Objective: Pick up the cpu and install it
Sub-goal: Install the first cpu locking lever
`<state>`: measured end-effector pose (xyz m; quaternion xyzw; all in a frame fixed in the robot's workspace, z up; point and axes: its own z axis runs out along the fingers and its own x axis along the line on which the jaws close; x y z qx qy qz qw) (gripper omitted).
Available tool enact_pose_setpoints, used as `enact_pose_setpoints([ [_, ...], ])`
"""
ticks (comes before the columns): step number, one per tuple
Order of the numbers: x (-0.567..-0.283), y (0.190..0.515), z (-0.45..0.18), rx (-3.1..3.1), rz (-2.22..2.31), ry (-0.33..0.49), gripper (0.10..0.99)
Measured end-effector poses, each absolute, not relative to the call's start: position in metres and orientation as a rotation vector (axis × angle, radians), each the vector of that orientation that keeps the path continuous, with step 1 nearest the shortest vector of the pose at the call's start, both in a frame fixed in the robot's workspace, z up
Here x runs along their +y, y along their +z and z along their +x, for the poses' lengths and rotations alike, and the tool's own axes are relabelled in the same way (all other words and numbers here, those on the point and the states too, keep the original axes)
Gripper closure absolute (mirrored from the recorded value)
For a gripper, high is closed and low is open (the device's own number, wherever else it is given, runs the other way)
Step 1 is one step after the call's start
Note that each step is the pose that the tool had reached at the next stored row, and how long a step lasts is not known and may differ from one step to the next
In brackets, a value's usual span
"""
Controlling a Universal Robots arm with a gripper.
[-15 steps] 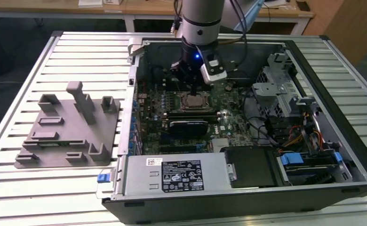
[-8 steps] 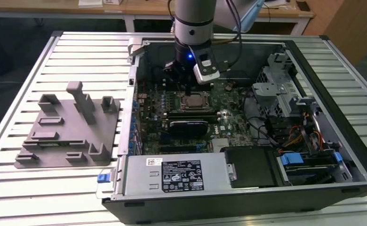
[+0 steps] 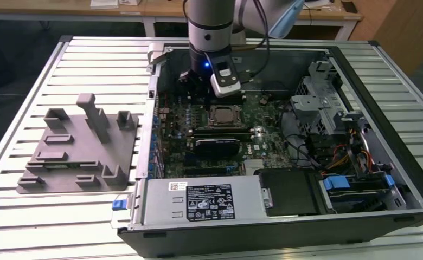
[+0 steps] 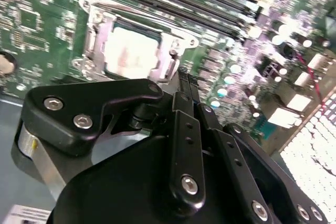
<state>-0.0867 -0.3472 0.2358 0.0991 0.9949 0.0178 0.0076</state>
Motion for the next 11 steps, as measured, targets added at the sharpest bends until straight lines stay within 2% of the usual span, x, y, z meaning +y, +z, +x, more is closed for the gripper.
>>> enact_pose_setpoints([
  [11, -0.347, 0.236, -0.11, 3.111, 0.31, 0.063, 0.98],
])
